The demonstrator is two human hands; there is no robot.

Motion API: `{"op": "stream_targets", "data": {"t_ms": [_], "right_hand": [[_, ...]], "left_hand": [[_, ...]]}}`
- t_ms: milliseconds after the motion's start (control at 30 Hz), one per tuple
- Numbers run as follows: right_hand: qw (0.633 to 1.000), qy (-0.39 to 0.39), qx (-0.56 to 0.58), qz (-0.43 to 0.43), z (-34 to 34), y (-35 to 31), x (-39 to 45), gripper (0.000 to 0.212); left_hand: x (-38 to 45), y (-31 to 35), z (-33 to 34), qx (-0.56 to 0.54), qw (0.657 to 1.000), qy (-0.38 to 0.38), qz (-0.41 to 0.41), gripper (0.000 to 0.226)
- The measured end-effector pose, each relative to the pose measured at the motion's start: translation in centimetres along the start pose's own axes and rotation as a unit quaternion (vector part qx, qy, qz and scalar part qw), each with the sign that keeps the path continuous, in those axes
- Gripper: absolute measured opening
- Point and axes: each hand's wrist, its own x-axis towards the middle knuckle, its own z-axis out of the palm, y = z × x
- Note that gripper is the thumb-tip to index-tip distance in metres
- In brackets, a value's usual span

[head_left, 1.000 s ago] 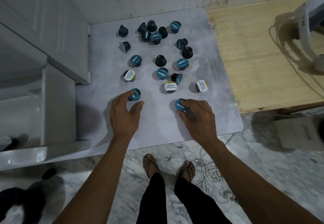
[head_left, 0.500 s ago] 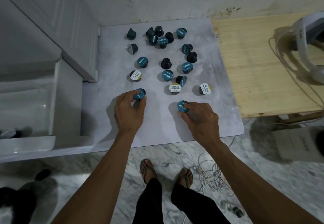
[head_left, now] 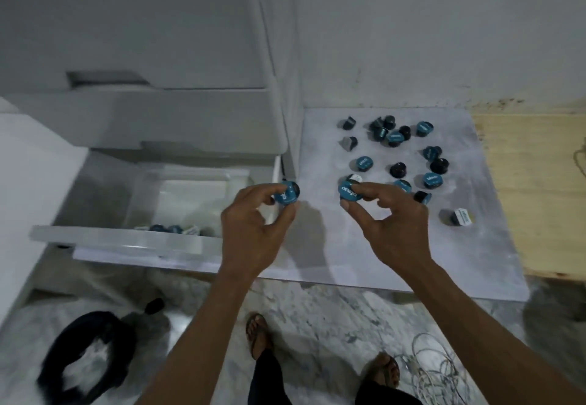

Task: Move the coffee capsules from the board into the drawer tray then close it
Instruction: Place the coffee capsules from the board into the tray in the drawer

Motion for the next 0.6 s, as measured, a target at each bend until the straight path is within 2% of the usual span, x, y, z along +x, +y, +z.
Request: {"op": "stream_targets", "data": {"t_ms": [167,333,433,600], "right_hand": [[0.996,-0.081,0.024,-0.018,6.9,-7.5,2.4,0.024],[0.984,-0.175,0.008,0.034,14.4,-11.4,2.7,0.026],[0.970,-0.233,-0.053,0.043,18.5,-11.6,2.2,0.024],[0.917,-0.356,-0.167,0.063,23.1,-10.0,1.9,0.020]], "left_hand": [[3.8,-5.4,-10.4,0.059,0.997,-0.017,-0.054,0.027],[7.4,-12.2,-16.8,0.127,0.982,-0.104,-0.096,0.022],[8.9,-15.0,-17.5,0.143,0.969,-0.170,-0.104,0.018],[10.4,-19.5,-14.8,0.118,0.941,-0.301,-0.098,0.019]]}}
